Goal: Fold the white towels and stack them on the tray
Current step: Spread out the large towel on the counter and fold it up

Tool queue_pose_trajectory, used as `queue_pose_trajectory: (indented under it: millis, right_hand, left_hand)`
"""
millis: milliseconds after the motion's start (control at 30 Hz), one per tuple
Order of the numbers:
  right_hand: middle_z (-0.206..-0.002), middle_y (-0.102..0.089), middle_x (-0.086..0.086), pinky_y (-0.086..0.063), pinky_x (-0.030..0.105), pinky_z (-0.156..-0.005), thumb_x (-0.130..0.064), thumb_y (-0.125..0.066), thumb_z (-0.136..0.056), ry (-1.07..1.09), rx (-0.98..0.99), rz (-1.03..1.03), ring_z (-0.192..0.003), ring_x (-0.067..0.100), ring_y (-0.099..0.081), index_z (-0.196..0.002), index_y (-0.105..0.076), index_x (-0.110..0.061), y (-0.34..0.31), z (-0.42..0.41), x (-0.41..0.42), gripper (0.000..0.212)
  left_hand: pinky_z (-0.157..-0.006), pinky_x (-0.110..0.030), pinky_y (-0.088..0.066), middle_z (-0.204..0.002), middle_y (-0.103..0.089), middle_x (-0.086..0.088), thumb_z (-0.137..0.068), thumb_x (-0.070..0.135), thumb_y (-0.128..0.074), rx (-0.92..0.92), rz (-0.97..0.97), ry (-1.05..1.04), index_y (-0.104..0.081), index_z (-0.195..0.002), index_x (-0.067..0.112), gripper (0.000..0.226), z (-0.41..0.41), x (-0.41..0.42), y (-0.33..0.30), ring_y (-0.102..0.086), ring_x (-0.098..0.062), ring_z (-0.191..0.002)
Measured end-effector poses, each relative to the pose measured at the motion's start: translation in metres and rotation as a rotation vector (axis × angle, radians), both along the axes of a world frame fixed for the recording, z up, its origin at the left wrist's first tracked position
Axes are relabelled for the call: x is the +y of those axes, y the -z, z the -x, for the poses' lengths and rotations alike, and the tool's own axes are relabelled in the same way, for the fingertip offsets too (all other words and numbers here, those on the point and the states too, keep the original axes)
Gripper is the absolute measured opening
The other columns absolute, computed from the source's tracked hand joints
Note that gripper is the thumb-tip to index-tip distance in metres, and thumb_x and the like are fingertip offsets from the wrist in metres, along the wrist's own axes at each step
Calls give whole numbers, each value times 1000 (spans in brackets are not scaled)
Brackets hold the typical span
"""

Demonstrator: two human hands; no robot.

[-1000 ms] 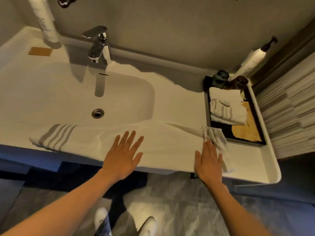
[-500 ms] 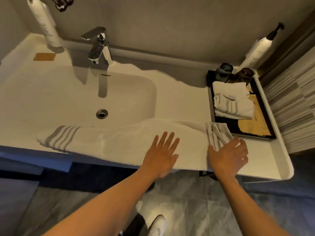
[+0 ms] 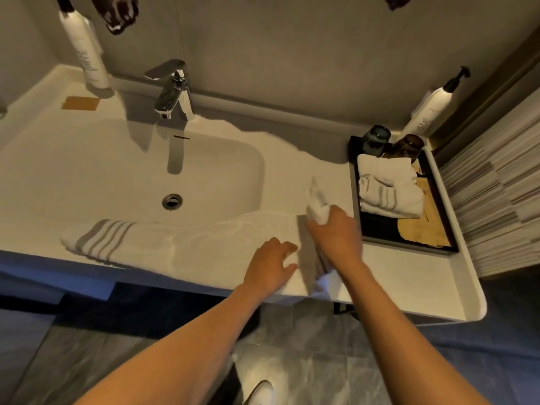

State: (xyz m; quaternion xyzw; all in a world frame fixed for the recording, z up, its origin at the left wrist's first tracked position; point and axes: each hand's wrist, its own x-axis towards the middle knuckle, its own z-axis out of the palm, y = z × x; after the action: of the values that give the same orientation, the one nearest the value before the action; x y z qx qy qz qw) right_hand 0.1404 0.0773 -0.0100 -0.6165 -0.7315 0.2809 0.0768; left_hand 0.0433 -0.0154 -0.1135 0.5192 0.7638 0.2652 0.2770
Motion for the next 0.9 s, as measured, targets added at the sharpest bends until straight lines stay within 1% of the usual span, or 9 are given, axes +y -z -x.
queue_pose_trajectory:
  millis: [100,167,267,333,433,500,600,767,900]
  right_hand:
    - [-115,-64,11,-48,34,-76,-44,-59,-85,-100,78,144,-99,33,-62,-123,-52,-15,14,50,-33,49]
    - [-115,-64,11,-51,36,-76,-42,-60,-83,-204,89,251,-92,29,-62,-123,-49,-16,37,71,-57,48]
    - [-112,-66,9,-50,36,-72,-44,-61,-84,-244,59,259,-90,28,-63,-115,-47,-20,64,84,-84,42]
    - [-113,-66,8,-50,36,-71,-50,-57,-85,-237,7,199,-96,31,-65,-120,-46,-22,71,88,-90,47]
    - [-115,-66,14,-54,39,-77,-53,-54,-88,-233,-13,177,-97,36,-64,-125,-47,-16,65,95,-85,53]
    - [-116,-65,18,-48,33,-73,-55,-53,-91,-223,34,159,-97,36,-64,-129,-48,-10,47,107,-83,60]
    - [-117,-65,17,-39,28,-70,-42,-57,-93,-225,130,160,-87,26,-57,-131,-47,-6,23,137,-86,53]
    - [-115,-63,15,-38,27,-71,-25,-61,-88,-279,236,197,-86,23,-52,-129,-46,-6,9,214,-114,47]
    - [-117,-62,14,-37,27,-71,-25,-61,-88,-356,233,251,-90,26,-56,-129,-47,-7,16,272,-148,47]
  left_hand:
    - [-69,-22,-48,-95,-72,-13,-98,12,-47,-961,3,-632,-71,-91,11,25,33,9,-25,-64,-19,-77]
    - [-74,-31,-51,-89,-73,-13,-103,23,-42,-1450,-44,-868,-68,-92,7,32,62,4,-22,-65,-23,-83]
    - [-91,-40,-49,-113,-68,-16,-105,37,-42,-1614,-26,-896,-63,-116,7,38,92,-19,-15,-62,-30,-106]
    - [-93,-39,-53,-108,-72,-16,-102,29,-51,-1447,45,-755,-65,-119,4,34,104,-31,-14,-67,-28,-99]
    - [-84,-36,-56,-98,-74,-7,-96,19,-54,-712,54,-601,-70,-113,9,25,136,-55,-28,-69,-19,-85]
    - [-84,-35,-53,-108,-71,-3,-97,23,-53,-141,7,-533,-69,-111,14,23,176,-86,-27,-65,-20,-97]
    - [-104,-39,-43,-135,-61,-8,-98,29,-50,360,84,-481,-64,-127,17,34,234,-132,-6,-54,-26,-125]
    - [-125,-44,4,-167,-2,-8,-107,41,-21,421,414,-201,-16,-158,23,55,236,-152,19,4,-28,-153]
    - [-119,-30,-23,-156,-38,-6,-103,17,-46,-38,23,-440,-49,-143,18,40,254,-160,10,-31,-23,-146]
